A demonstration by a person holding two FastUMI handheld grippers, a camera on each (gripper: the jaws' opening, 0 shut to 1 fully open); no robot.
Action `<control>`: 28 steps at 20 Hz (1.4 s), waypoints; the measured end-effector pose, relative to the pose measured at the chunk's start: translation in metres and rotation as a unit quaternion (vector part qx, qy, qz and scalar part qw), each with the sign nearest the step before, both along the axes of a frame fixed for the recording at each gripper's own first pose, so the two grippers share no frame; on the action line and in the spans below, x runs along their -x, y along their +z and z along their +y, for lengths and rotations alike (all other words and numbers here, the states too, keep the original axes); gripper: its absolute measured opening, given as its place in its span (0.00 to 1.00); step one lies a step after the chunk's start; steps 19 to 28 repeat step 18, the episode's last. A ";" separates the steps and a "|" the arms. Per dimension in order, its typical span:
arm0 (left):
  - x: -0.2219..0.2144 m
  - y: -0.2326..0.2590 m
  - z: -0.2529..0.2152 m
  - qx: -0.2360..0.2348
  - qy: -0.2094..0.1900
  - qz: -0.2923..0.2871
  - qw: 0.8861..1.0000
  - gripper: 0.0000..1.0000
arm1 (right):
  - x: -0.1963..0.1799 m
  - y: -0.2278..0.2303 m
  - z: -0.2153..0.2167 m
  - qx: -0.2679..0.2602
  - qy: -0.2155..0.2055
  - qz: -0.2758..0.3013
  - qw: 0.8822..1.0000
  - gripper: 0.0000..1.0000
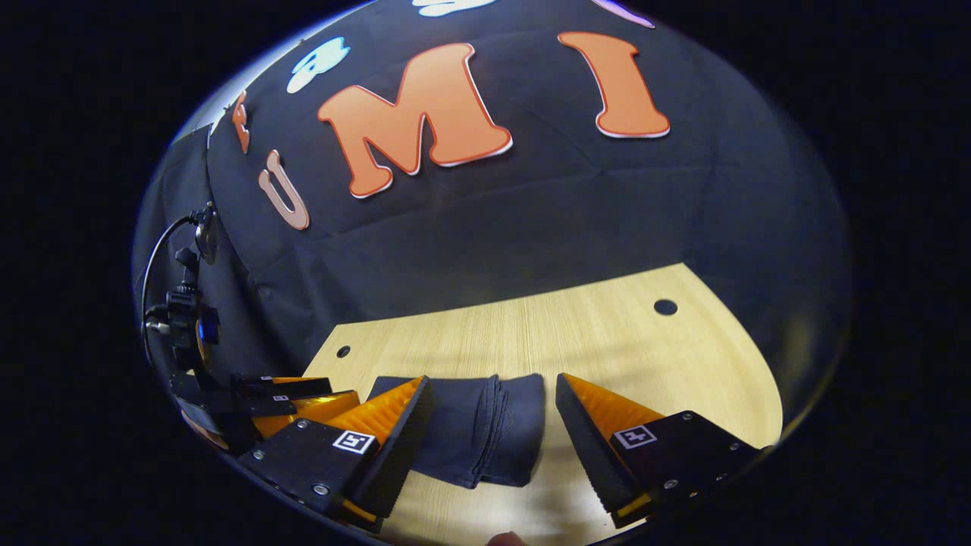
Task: Grasp the waist and the cuffs of the jeans and fold them to make the two legs overlap; first hold the waist and fold one-third of the jeans toward the cuffs, then hold the cuffs and fold the remaining one-third in the same direction to finish folding.
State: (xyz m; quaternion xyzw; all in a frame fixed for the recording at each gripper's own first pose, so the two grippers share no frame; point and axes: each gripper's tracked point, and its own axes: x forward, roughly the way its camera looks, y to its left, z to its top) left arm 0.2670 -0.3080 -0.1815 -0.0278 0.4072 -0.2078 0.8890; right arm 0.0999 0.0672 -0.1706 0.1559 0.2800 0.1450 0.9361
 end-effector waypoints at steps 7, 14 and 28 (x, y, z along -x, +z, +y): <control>0.014 0.043 0.029 0.010 0.065 -0.105 0.992 0.95 | 0.015 0.047 0.004 0.038 -0.001 -0.128 0.991 0.98; 0.035 0.075 0.046 0.028 0.072 -0.168 0.983 0.95 | 0.052 0.092 0.001 0.076 -0.035 -0.189 0.978 0.98; 0.058 0.124 0.081 0.043 0.086 -0.247 0.964 0.95 | 0.080 0.127 -0.009 0.092 -0.068 -0.235 0.965 0.97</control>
